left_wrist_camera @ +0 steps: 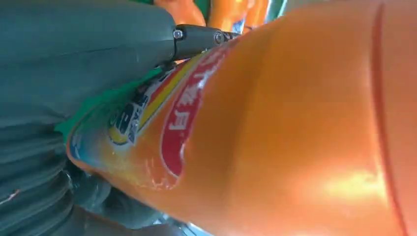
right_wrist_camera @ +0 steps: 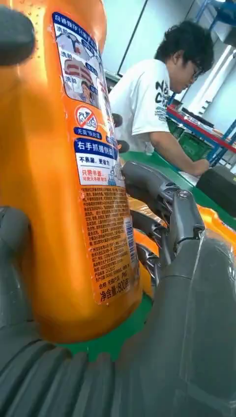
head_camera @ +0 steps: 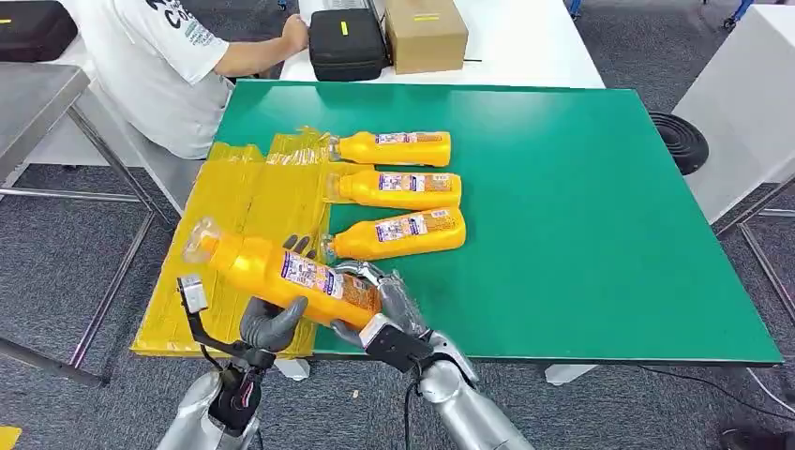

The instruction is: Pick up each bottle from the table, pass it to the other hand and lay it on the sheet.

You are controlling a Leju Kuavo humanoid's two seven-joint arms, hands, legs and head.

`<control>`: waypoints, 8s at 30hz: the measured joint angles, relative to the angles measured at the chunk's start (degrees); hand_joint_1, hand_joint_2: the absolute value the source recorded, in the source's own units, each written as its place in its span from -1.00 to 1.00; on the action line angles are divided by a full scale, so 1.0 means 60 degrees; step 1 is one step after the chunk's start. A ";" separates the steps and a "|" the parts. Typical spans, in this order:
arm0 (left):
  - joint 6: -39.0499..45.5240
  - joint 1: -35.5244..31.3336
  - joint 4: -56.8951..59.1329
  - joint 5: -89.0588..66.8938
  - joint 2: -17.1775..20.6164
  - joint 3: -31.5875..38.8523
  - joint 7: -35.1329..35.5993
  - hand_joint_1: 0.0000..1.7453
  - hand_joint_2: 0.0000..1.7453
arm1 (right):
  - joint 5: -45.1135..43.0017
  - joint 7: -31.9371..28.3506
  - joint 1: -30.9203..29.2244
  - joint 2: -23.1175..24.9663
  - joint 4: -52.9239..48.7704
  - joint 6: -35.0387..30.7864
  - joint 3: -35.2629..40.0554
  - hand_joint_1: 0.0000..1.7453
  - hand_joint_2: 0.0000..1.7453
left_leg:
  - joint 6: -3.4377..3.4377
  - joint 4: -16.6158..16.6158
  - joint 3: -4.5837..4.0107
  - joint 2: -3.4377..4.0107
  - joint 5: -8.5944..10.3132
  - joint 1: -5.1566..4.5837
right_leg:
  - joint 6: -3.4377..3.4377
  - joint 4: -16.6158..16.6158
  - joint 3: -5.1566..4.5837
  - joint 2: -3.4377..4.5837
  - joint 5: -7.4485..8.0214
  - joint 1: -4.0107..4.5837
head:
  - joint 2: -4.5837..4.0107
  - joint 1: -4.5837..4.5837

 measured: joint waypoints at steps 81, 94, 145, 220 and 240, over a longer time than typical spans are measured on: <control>0.5385 -0.1332 -0.1628 -0.7736 0.1268 0.1577 -0.0936 1.00 1.00 | -0.0048 0.0306 0.1718 -0.0317 -0.3141 0.0208 -0.1118 -1.00 1.00 | -0.0003 0.0000 0.0003 0.0000 0.0007 0.0009 | -0.0004 0.0005 -0.0005 -0.0001 0.0000 0.0007 | 0.0000 0.0007; 0.0277 -0.5653 0.1270 -1.1766 0.5325 -0.1174 -0.0201 1.00 1.00 | -0.0987 0.0000 0.2161 -0.0678 -0.4208 0.0433 -0.2040 -1.00 1.00 | -0.0031 0.0000 0.0004 0.0044 0.0024 0.0034 | -0.0038 0.0008 -0.0026 0.0038 0.0029 0.0024 | 0.0000 0.0008; 0.2787 -0.5899 0.5744 -1.3296 0.2907 -0.4648 0.1181 -0.10 1.00 | -0.1340 0.0000 0.1882 -0.0925 -0.3927 0.0036 -0.1982 -1.00 1.00 | -0.0030 0.0000 0.0013 0.0009 0.0023 0.0016 | -0.0033 0.0009 0.0000 0.0017 0.0025 0.0019 | 0.0000 0.0000; -0.0149 -0.6774 0.4831 -1.1726 0.4505 -0.5406 0.0102 -1.00 1.00 | -0.1414 0.0000 0.2177 -0.1064 -0.3807 -0.0051 -0.2022 -1.00 1.00 | -0.0031 0.0000 0.0003 0.0020 0.0023 0.0019 | -0.0035 0.0011 -0.0015 0.0022 0.0024 0.0021 | 0.0000 0.0000; -0.2335 -0.7433 0.2412 -0.9857 0.6670 -0.6841 -0.0230 -1.00 1.00 | -0.1610 0.0000 0.2143 -0.1100 -0.3803 0.0018 -0.2033 -1.00 1.00 | -0.0033 0.0000 -0.0005 0.0013 0.0026 0.0035 | -0.0037 0.0012 -0.0016 0.0021 0.0023 0.0028 | 0.0000 0.0007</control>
